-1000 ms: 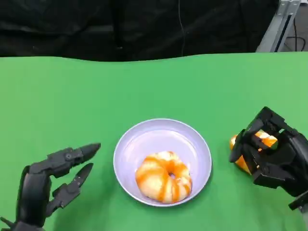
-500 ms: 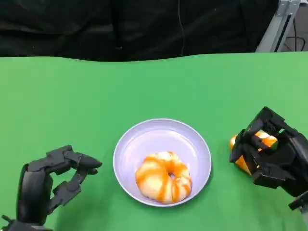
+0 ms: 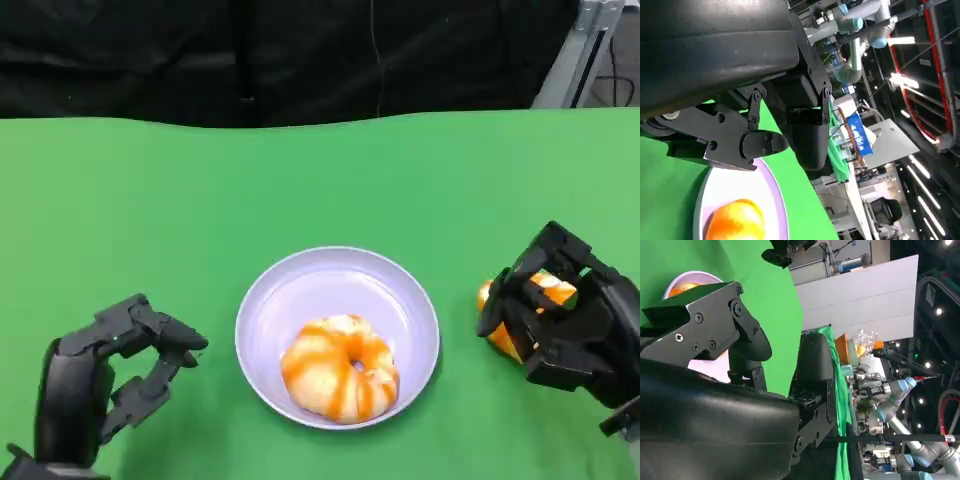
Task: Grasp the bread from the table and place it into the plate.
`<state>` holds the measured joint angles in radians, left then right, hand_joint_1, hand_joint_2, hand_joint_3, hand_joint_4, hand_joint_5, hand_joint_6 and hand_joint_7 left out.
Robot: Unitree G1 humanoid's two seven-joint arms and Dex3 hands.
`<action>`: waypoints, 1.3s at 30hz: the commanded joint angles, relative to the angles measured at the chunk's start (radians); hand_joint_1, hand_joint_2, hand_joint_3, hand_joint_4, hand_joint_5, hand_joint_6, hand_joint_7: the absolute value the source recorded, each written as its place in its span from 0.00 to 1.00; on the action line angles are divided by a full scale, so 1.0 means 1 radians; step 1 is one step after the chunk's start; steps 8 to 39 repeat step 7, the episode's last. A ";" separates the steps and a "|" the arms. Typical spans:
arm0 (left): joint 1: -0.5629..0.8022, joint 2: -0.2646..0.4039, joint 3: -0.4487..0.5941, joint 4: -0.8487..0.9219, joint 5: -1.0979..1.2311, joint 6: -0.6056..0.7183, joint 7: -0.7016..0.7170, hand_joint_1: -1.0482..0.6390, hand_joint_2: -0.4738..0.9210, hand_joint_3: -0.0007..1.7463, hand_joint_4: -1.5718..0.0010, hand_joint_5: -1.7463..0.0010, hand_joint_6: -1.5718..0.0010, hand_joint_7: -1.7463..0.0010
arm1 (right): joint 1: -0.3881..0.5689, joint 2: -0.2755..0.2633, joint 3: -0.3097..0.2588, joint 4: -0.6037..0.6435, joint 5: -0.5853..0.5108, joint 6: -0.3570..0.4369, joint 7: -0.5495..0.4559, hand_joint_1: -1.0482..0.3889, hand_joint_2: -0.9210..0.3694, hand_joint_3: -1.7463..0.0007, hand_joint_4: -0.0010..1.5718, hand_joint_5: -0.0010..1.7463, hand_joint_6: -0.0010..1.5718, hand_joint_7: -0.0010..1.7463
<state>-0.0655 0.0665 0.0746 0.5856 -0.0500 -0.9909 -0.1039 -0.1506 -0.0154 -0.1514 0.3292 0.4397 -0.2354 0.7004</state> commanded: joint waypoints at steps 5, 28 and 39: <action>0.016 0.006 0.015 -0.020 0.004 -0.016 0.004 0.60 0.99 0.29 0.52 0.14 0.46 0.33 | -0.010 -0.017 -0.020 0.001 0.026 0.000 0.004 0.79 0.25 0.29 0.32 1.00 0.22 0.96; 0.017 0.005 0.014 -0.027 0.001 -0.009 0.003 0.61 0.99 0.28 0.52 0.15 0.46 0.33 | -0.014 -0.017 -0.022 0.010 0.030 -0.004 0.009 0.78 0.26 0.30 0.31 1.00 0.22 0.95; 0.017 0.005 0.014 -0.027 0.001 -0.009 0.003 0.61 0.99 0.28 0.52 0.15 0.46 0.33 | -0.014 -0.017 -0.022 0.010 0.030 -0.004 0.009 0.78 0.26 0.30 0.31 1.00 0.22 0.95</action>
